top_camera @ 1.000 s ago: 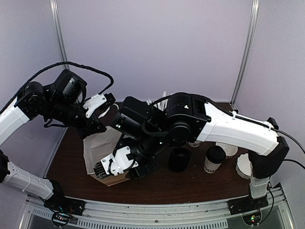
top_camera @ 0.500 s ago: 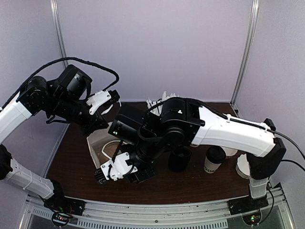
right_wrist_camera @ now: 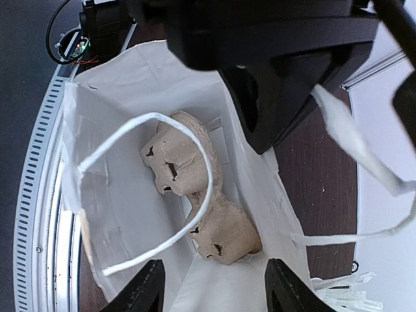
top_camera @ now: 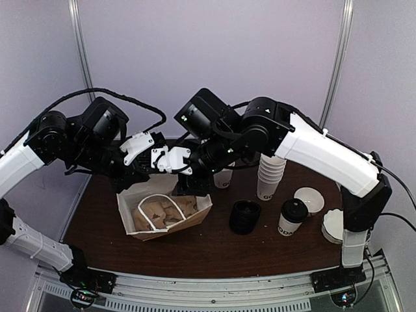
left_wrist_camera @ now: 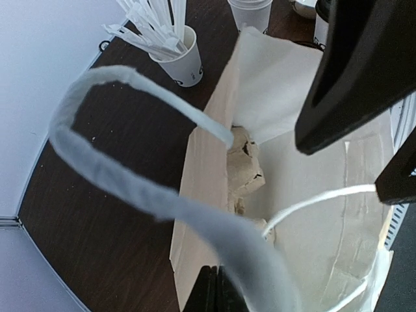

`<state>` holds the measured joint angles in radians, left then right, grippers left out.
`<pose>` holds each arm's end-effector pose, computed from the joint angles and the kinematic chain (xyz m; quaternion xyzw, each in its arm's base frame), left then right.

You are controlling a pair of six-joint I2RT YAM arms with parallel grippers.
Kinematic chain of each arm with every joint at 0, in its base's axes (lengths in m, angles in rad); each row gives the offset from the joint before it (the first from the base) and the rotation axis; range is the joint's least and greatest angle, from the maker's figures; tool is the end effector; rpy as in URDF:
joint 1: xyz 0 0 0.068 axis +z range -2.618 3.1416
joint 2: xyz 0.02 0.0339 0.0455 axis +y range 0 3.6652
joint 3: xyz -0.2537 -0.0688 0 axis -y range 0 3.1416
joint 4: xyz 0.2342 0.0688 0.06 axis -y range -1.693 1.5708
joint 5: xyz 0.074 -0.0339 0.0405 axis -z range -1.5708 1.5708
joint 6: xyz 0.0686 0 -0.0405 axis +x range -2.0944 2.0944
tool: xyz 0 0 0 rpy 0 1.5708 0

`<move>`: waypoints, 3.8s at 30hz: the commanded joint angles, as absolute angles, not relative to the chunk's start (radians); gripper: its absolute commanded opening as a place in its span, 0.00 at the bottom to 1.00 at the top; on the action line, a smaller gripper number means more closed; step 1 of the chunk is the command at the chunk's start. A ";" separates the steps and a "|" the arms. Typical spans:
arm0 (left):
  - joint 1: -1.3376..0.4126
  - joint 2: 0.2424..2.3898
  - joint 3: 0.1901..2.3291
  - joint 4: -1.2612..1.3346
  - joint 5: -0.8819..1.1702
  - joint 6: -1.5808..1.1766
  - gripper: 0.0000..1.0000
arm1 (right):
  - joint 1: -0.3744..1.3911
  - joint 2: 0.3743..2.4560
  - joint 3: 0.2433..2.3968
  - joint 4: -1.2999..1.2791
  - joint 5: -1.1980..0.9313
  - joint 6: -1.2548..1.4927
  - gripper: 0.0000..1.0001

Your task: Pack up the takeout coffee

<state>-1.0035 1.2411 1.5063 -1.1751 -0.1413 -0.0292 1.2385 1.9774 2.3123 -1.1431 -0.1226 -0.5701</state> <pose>0.1346 -0.1932 0.3608 0.4214 0.8445 -0.1017 0.3144 0.1291 0.3997 0.3774 -0.7423 0.5548 0.1755 0.3322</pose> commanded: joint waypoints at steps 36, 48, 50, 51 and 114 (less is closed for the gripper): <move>-1.163 1.127 1.427 -0.954 -0.482 -0.134 0.00 | 1.280 1.969 2.088 -0.959 -0.370 -0.324 0.72; -1.163 1.088 1.381 -0.898 -0.423 -0.152 0.00 | 1.277 1.981 2.071 -0.922 -0.222 -0.256 0.72; -1.163 1.085 1.376 -0.891 -0.421 -0.152 0.00 | 1.276 1.971 2.079 -0.926 -0.189 -0.235 0.72; -1.162 1.085 1.373 -0.890 -0.425 -0.151 0.00 | 1.274 1.963 2.078 -0.924 -0.166 -0.221 0.73; -0.921 1.164 1.611 -1.159 -0.008 -0.270 0.44 | 1.330 1.911 2.024 -1.050 -0.433 -0.690 0.00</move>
<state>-0.9283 1.1954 1.4899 -1.1316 -0.0624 -0.2523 1.3094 1.9038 2.0640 -1.0466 -0.5133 -0.6010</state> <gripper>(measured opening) 0.375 0.005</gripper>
